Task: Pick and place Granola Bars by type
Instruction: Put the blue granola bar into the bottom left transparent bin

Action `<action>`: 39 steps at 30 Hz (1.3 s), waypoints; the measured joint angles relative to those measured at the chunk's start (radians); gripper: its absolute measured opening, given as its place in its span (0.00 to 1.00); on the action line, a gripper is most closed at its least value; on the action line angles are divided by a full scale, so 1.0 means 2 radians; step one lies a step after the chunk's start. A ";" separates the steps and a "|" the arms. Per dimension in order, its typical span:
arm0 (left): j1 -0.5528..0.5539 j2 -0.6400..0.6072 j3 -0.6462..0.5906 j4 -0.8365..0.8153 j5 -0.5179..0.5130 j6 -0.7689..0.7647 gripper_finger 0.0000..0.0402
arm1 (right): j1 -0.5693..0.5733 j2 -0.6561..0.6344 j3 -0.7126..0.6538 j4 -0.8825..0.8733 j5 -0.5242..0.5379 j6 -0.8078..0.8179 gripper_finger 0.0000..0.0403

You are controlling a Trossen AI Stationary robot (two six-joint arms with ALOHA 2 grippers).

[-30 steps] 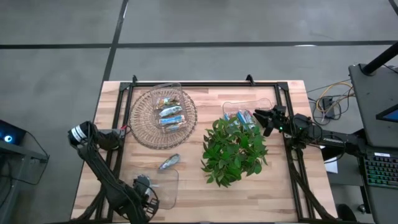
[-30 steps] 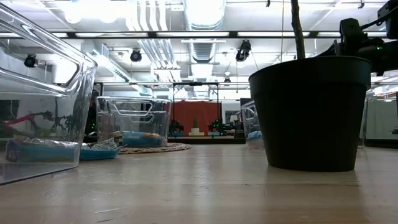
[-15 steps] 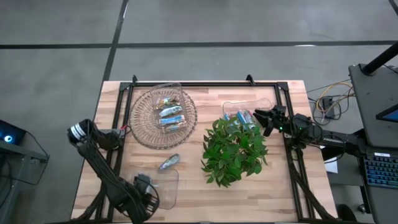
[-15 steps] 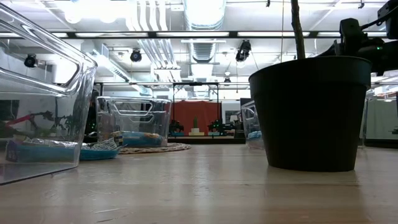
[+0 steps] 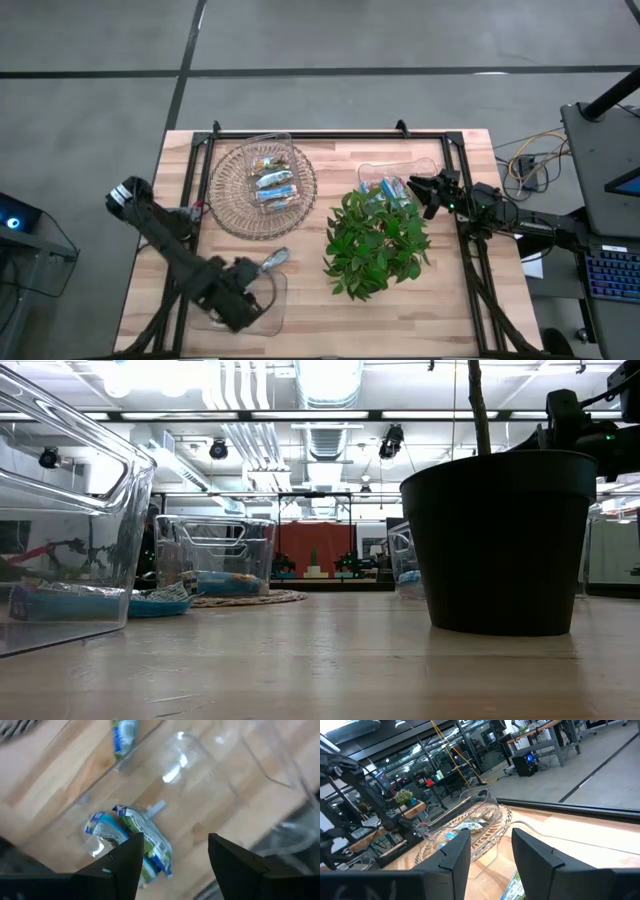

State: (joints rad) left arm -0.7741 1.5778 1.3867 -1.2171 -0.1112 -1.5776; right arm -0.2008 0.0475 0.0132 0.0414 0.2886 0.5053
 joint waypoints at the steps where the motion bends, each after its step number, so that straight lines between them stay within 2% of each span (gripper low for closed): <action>1: 0.015 -0.003 0.006 -0.002 0.015 0.036 0.50 | 0.000 0.000 0.000 0.000 0.000 0.000 0.33; 7: 0.104 -0.009 0.036 -0.005 0.084 0.211 0.50 | 0.000 0.000 0.000 0.000 0.000 0.000 0.31; 11: 0.162 -0.009 0.044 -0.005 0.157 0.308 0.50 | 0.000 0.000 0.000 0.000 0.000 0.000 0.30; 20: 0.268 -0.008 0.041 -0.010 0.283 0.444 0.50 | 0.000 0.000 0.000 0.000 0.000 0.000 0.33; 25: 0.323 -0.005 0.033 -0.008 0.287 0.496 0.50 | 0.000 0.000 0.000 0.000 0.000 0.000 0.34; 30: 0.362 -0.005 -0.006 -0.009 0.287 0.533 0.50 | 0.000 0.000 0.000 0.000 0.000 0.000 0.33; 39: 0.383 -0.002 -0.077 0.041 0.260 0.579 0.50 | 0.000 0.000 0.000 0.000 0.000 0.000 0.30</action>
State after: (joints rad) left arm -0.0073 1.5728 1.2336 -1.1356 0.4094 -0.4194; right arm -0.2008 0.0475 0.0132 0.0415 0.2883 0.5053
